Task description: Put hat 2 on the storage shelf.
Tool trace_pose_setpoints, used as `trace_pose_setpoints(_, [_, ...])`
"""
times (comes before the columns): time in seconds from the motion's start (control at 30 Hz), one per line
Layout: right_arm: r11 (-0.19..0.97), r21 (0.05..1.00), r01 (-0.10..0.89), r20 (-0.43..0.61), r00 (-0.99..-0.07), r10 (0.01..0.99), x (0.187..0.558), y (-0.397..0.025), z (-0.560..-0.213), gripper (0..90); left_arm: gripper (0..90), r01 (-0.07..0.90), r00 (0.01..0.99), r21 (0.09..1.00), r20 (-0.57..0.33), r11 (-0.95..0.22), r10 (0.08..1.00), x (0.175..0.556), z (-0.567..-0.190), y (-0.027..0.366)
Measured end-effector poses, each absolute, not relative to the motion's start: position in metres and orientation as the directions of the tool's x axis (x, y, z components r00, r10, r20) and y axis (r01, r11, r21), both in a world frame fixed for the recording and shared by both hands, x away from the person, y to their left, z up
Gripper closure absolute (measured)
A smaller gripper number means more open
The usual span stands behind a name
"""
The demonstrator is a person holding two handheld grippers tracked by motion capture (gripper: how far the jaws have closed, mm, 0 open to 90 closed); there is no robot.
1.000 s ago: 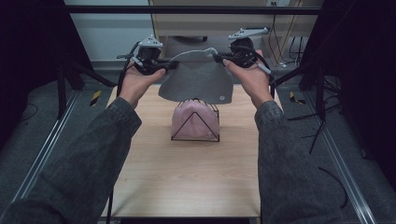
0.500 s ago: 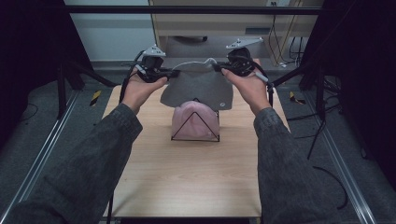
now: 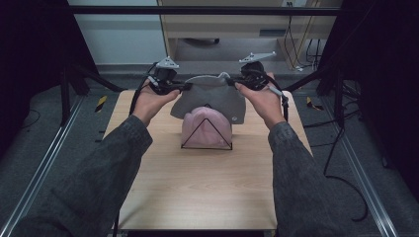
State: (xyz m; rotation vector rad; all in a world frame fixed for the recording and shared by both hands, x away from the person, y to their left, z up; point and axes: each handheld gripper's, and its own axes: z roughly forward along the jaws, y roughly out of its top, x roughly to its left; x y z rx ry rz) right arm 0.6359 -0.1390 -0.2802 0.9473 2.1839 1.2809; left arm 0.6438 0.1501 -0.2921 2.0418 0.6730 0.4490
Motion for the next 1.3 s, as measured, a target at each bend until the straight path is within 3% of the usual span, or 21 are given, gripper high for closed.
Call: trace_pose_setpoints(1.3, [0.355,0.832,0.426,0.029,-0.673,0.739,0.637,-0.131,-0.341,85.0,86.8,0.352,0.783,0.813,0.015,-0.464,0.622,0.643,-0.347,0.154])
